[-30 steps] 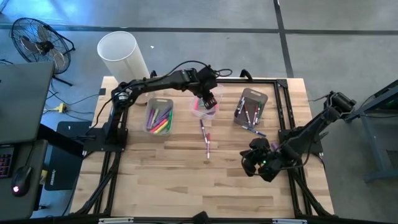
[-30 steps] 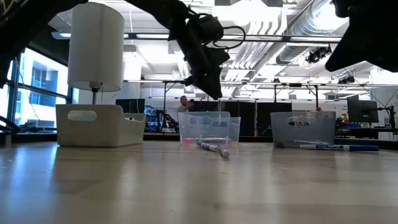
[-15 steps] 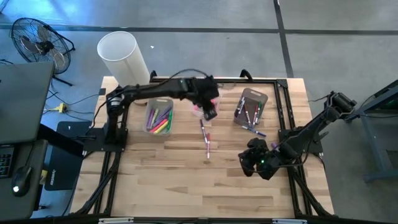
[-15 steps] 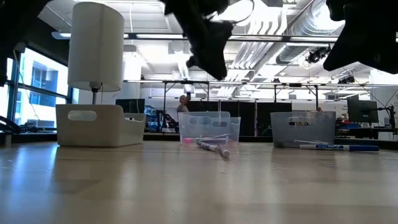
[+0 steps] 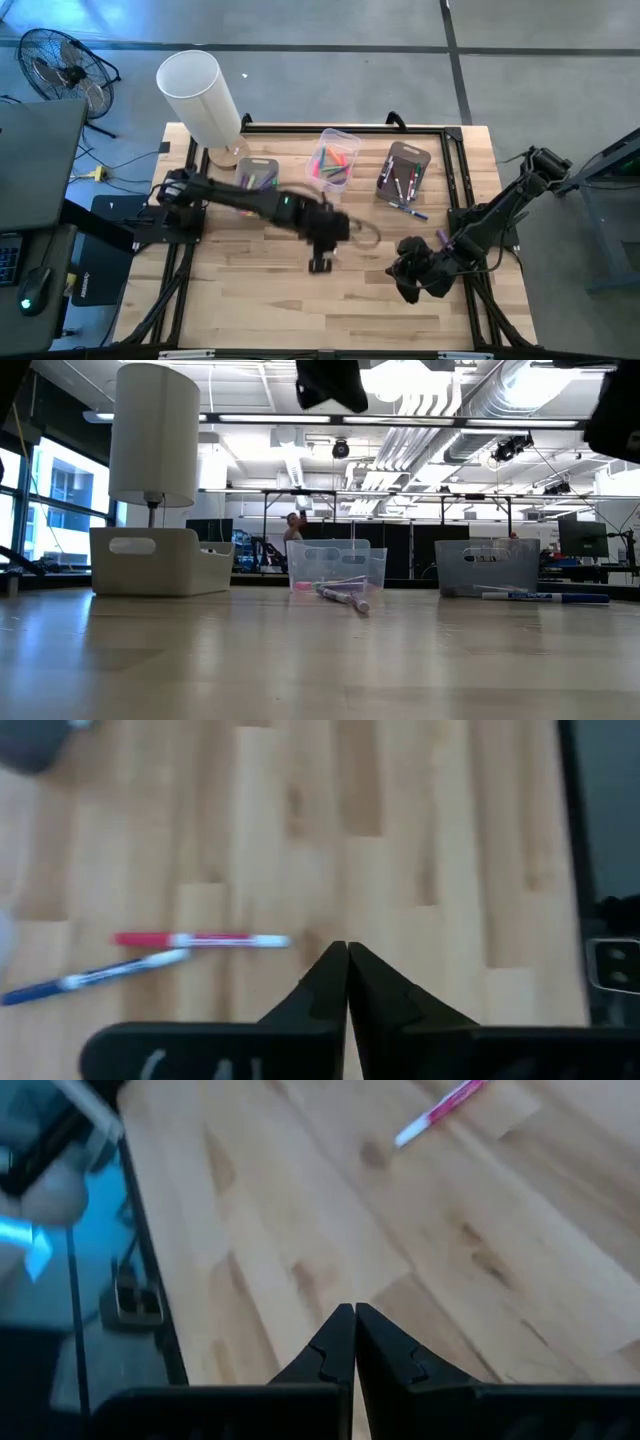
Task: Pick & Place Markers
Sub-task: Put the purple highlighter into the gray bin
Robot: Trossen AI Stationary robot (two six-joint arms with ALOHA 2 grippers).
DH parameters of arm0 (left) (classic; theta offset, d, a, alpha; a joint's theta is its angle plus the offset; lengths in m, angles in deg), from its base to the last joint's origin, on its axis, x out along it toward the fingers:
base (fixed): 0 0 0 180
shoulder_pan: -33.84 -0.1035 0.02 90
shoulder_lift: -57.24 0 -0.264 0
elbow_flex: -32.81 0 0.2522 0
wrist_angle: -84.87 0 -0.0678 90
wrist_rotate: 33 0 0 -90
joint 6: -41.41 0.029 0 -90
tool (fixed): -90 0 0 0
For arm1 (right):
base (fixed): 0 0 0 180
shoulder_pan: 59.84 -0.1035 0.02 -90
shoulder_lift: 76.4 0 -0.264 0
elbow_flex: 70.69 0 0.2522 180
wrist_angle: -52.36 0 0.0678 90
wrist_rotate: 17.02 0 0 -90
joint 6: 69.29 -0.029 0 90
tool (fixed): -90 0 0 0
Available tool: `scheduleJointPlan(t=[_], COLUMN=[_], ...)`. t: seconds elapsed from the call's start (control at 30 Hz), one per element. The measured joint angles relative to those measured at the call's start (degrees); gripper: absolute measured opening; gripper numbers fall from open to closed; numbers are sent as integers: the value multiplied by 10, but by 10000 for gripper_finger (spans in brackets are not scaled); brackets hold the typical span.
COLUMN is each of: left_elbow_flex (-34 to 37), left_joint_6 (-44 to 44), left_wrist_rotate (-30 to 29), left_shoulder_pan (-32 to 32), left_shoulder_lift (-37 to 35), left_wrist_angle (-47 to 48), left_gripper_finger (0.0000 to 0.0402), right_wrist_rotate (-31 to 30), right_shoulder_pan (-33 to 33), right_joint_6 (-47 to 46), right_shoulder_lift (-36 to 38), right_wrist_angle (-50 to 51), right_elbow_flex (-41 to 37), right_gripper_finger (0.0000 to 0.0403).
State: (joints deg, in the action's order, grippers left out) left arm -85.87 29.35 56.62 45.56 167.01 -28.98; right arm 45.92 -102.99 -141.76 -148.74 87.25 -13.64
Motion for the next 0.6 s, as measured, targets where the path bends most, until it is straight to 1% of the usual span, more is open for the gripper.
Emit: scheduleJointPlan(t=[0.17,0.23,0.3,0.4,0.5,0.6], left_elbow_flex=[38,54,71,102,143,196], left_joint_6=[-67,-95,-117,-127,-127,-132], left_wrist_rotate=[-16,-17,-17,-17,-14,-3], left_shoulder_pan=[69,91,113,136,147,146], left_shoulder_lift=[0,0,0,0,-1,-22], left_wrist_angle=[-23,-27,-25,-38,-53,-72], left_gripper_finger=[5,2,2,1,1,0], right_wrist_rotate=[52,51,29,7,27,53], right_shoulder_pan=[0,0,0,3,8,14], right_joint_6=[53,71,82,79,49,25], right_shoulder_lift=[0,0,0,0,0,0], right_wrist_angle=[-2,-2,-2,-2,6,51], right_elbow_flex=[0,0,0,0,2,19], right_gripper_finger=[0,0,0,0,0,0])
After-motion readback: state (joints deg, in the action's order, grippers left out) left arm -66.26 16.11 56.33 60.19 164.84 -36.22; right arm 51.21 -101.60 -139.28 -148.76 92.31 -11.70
